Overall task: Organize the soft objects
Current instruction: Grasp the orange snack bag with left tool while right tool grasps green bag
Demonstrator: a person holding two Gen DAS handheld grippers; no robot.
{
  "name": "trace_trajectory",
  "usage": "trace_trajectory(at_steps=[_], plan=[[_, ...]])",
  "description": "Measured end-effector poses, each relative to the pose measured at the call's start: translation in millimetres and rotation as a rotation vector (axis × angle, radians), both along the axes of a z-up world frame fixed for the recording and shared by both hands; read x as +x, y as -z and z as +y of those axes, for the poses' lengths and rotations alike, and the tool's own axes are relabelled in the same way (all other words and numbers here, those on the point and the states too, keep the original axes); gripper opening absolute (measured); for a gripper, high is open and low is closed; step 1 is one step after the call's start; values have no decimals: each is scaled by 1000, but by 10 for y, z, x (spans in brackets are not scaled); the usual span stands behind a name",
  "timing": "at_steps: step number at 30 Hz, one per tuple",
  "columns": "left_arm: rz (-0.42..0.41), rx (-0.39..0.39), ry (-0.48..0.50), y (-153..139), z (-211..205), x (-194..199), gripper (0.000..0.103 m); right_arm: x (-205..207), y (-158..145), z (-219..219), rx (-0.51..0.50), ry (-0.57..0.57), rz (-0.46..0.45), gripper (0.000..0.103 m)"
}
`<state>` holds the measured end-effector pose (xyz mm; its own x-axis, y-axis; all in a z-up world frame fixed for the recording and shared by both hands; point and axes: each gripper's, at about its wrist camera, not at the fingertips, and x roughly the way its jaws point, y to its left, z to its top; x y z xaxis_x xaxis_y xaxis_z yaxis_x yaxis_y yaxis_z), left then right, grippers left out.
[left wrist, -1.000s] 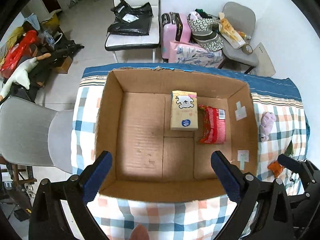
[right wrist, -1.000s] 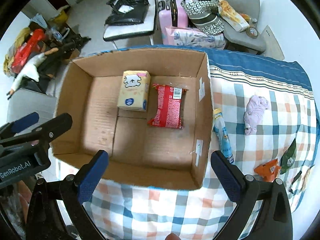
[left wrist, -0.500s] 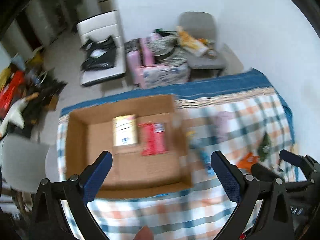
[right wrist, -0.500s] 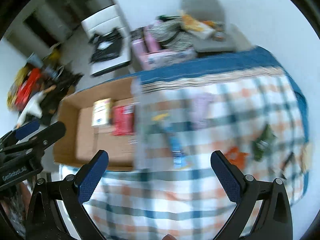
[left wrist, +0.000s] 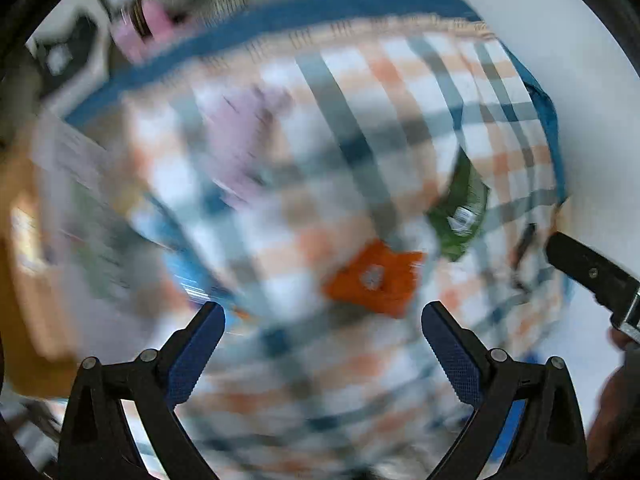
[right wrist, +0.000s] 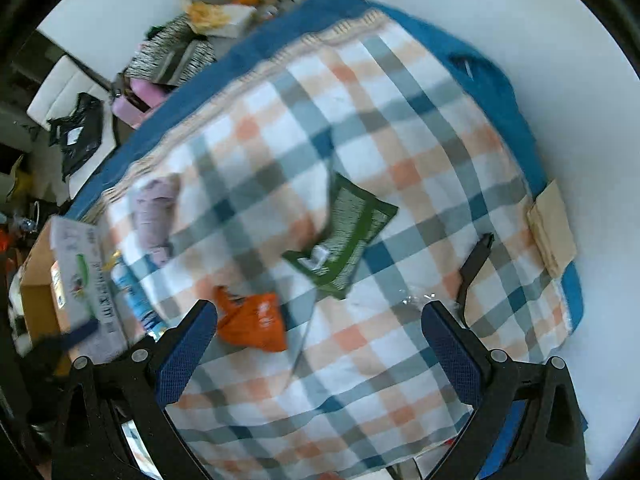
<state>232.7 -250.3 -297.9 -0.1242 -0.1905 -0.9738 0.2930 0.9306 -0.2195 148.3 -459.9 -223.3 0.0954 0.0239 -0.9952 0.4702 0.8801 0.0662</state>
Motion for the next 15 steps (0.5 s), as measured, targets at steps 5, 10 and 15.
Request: trace_trajectory(at_steps=[5,10,15], plan=[[259,-97,-210,660,-123,4,101,129,473,-326,91,62,29,103],[353,-117,-361,1037,-157,-32,101,283,884,-491,166,113,78,102],[365,-74,-401,1210,-143,-39,88,373,1249,-560,238,160,124,97]])
